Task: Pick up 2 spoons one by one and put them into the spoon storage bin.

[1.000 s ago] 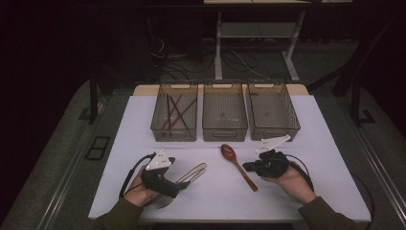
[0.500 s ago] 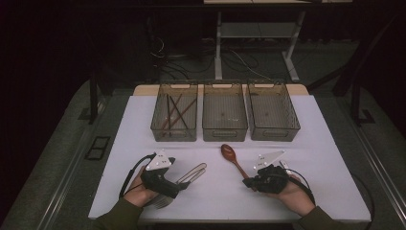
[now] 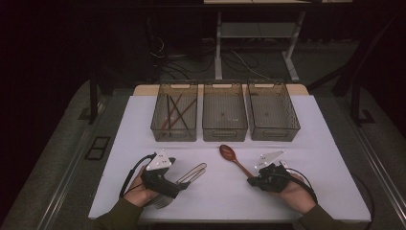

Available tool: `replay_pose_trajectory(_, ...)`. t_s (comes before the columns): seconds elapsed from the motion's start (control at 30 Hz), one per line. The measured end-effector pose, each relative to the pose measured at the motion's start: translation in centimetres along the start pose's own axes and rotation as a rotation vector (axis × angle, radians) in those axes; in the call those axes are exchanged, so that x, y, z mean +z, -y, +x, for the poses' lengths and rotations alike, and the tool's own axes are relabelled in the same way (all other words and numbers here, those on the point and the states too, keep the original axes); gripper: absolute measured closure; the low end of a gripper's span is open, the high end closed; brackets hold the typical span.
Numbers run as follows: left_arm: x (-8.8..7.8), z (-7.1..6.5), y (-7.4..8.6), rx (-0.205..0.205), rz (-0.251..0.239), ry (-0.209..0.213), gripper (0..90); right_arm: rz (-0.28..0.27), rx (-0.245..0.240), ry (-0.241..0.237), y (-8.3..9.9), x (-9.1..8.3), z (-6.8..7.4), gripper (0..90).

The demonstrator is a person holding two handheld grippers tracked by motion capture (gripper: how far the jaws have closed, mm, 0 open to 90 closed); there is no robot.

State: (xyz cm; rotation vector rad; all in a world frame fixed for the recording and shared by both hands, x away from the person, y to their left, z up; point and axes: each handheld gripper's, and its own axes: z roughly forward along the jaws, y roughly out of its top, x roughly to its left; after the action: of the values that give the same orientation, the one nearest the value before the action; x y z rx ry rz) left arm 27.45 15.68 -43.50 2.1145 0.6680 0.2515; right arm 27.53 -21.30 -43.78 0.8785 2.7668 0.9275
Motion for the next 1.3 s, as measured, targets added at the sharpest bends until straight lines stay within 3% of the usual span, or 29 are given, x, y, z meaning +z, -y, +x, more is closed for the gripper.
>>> replay_pose_trajectory(0.83,0.1,0.0,0.0,0.002,0.0,0.004,0.7,-0.006,0.066,0.208,0.0,-0.4,-5.1,89.7)
replay_pose_trajectory(0.97,0.0,0.0,0.0,0.003,0.0,0.005,0.7,-0.014,0.087,0.206,-0.1,-0.4,-5.6,89.7)
replay_pose_trajectory(1.1,0.1,0.0,0.0,0.003,0.002,0.007,0.7,-0.063,0.108,0.158,-0.7,-1.0,-5.7,89.3)
replay_pose_trajectory(1.3,0.2,0.1,0.0,0.005,0.007,0.008,0.7,-0.133,0.127,0.067,-2.8,-0.7,-5.9,73.0)
